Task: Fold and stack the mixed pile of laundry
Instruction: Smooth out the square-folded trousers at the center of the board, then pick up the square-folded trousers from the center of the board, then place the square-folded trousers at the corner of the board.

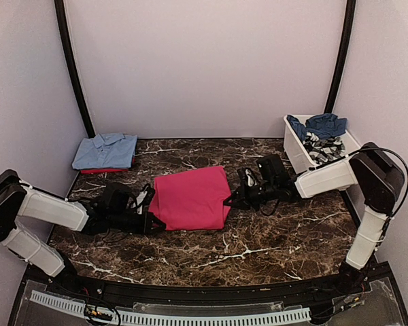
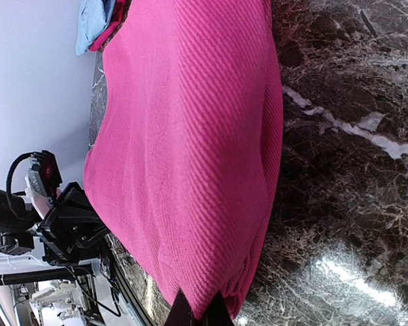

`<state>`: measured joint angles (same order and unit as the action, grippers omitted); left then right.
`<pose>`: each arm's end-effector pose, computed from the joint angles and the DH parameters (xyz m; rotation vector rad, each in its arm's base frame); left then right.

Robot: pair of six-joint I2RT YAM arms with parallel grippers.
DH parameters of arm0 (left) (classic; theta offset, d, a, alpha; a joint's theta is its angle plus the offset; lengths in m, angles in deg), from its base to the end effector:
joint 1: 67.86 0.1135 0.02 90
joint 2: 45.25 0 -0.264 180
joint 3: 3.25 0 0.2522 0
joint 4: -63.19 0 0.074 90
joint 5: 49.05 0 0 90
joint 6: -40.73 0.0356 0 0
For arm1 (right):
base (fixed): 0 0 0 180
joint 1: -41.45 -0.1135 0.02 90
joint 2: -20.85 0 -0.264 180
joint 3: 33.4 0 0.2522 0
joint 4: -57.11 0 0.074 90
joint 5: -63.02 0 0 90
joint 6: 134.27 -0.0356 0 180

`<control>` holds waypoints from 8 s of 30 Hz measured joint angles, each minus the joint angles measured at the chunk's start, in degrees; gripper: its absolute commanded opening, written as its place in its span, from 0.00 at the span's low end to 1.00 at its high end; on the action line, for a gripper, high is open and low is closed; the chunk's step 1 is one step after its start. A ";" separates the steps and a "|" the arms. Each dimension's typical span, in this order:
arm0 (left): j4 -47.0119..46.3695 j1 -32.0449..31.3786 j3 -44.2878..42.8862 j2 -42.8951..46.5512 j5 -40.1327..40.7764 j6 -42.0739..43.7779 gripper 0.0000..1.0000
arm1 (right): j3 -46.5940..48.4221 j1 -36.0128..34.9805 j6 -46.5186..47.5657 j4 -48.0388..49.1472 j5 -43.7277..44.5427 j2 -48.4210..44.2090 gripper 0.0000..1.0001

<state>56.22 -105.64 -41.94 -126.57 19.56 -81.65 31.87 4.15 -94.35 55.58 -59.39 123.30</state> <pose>0.1918 -0.1651 0.1412 0.3387 2.3398 -1.0578 0.2741 0.2328 0.1538 -0.0689 2.5434 1.3652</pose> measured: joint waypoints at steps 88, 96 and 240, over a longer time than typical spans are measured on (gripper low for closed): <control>27.21 27.02 -15.41 8.26 -1.60 -15.54 0.99 | 45.27 -23.74 45.86 -32.94 23.74 14.14 0.50; 27.61 27.02 -12.50 8.26 -2.10 -16.33 0.99 | 55.41 -30.47 51.34 -38.91 36.13 29.09 0.67; 72.26 45.64 -115.08 -55.56 22.38 33.70 0.19 | 27.41 -24.61 50.86 -24.83 45.66 -4.50 0.93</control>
<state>128.48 -60.01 -157.02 -182.13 41.94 -47.95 59.27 -20.46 -43.49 30.75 -13.73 118.80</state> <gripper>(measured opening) 0.092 0.926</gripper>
